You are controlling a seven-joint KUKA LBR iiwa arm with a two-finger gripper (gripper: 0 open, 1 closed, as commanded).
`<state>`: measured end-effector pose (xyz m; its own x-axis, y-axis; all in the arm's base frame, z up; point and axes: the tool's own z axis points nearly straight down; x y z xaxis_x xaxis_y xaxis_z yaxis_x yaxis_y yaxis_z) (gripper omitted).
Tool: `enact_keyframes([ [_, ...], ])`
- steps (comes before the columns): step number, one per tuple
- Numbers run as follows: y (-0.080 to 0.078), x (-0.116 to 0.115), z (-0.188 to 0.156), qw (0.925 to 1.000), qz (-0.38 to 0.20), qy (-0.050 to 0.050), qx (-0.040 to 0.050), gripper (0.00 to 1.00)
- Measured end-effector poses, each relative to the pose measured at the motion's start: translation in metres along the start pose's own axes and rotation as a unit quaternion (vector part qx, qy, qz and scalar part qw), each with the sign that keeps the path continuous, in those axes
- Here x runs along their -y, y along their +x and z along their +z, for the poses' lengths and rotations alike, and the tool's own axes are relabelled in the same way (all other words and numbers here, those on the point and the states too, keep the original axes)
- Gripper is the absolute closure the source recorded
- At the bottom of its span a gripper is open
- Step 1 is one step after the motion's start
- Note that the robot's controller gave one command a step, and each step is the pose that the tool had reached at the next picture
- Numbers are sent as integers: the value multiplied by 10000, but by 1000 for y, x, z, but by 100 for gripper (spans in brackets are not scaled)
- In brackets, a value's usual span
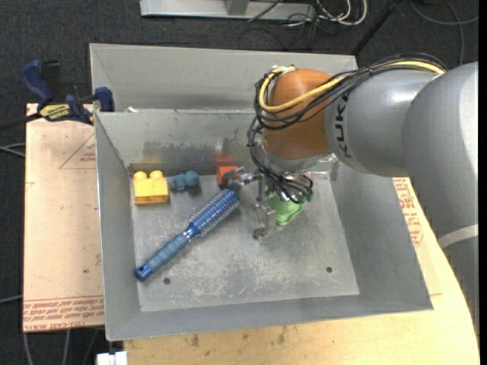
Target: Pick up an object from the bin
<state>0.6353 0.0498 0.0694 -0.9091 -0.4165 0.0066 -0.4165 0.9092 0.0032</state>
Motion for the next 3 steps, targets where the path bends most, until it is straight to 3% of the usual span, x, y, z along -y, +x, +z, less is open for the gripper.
enact_keyframes([
  [1, -1, 1, -2, 9879, -1547, 23, 50, 0],
  [2, 45, 103, -4, 9691, -2468, 42, 37, 0],
  [3, 41, 135, -1, 9677, -2519, 34, 48, 0],
])
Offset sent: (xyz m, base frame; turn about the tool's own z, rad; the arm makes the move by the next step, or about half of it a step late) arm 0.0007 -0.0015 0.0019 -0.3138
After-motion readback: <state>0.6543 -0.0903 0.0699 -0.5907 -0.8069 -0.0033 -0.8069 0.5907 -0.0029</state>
